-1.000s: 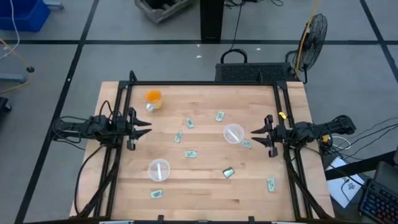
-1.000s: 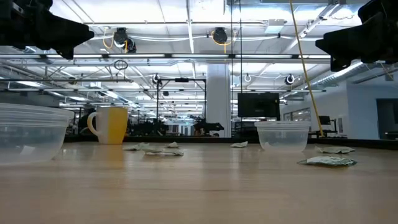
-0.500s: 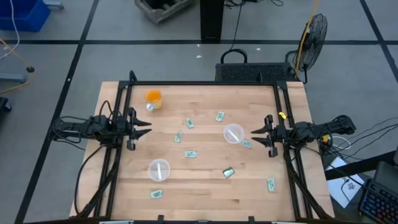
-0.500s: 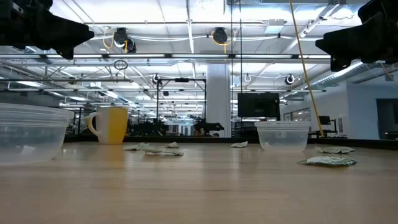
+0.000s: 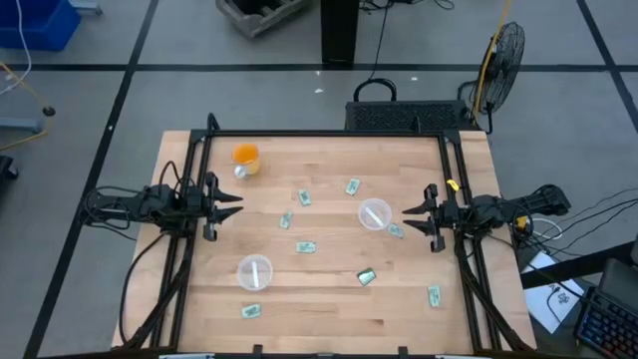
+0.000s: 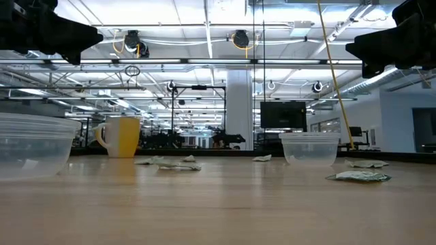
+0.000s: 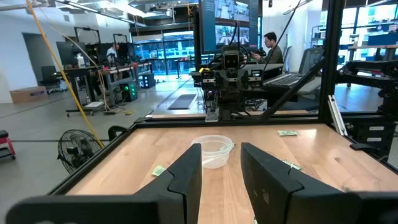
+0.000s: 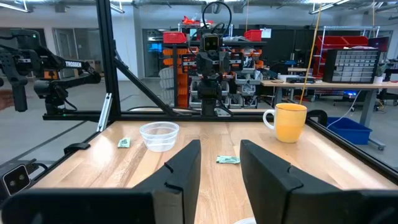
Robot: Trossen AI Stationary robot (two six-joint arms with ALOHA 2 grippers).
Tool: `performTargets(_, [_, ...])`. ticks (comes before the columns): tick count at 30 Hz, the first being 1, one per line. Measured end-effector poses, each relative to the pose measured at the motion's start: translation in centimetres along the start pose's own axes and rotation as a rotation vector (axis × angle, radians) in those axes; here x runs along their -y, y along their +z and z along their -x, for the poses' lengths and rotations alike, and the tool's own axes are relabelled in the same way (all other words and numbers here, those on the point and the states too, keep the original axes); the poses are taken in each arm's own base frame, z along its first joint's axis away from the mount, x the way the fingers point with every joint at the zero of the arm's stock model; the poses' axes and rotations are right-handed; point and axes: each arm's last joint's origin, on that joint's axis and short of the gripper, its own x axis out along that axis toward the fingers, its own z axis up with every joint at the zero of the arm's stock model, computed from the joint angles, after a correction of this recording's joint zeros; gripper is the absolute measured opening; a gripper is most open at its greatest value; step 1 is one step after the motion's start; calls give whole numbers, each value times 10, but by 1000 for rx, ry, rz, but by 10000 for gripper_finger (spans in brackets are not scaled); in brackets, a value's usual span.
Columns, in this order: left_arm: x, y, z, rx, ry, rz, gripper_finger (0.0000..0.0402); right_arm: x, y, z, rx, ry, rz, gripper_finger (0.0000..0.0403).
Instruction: Pick and place Stevia / Truvia into bins
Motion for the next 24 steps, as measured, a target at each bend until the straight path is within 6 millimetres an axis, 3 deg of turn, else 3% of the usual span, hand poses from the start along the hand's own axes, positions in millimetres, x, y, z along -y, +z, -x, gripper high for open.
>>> performTargets(6, [-4, 7, 1, 70, 133, 20, 118, 0, 0, 0, 0, 0, 0, 105])
performTargets(12, [-4, 10, 1, 102, 129, 48, 118, 0, 0, 0, 0, 0, 0, 105])
performTargets(20, [-4, 9, 1, 105, 119, 236, 118, 0, 0, 0, 0, 0, 0, 105])
performTargets(24, [-4, 6, 0, 68, 121, 222, 118, 0, 0, 0, 1, 1, -20, 105])
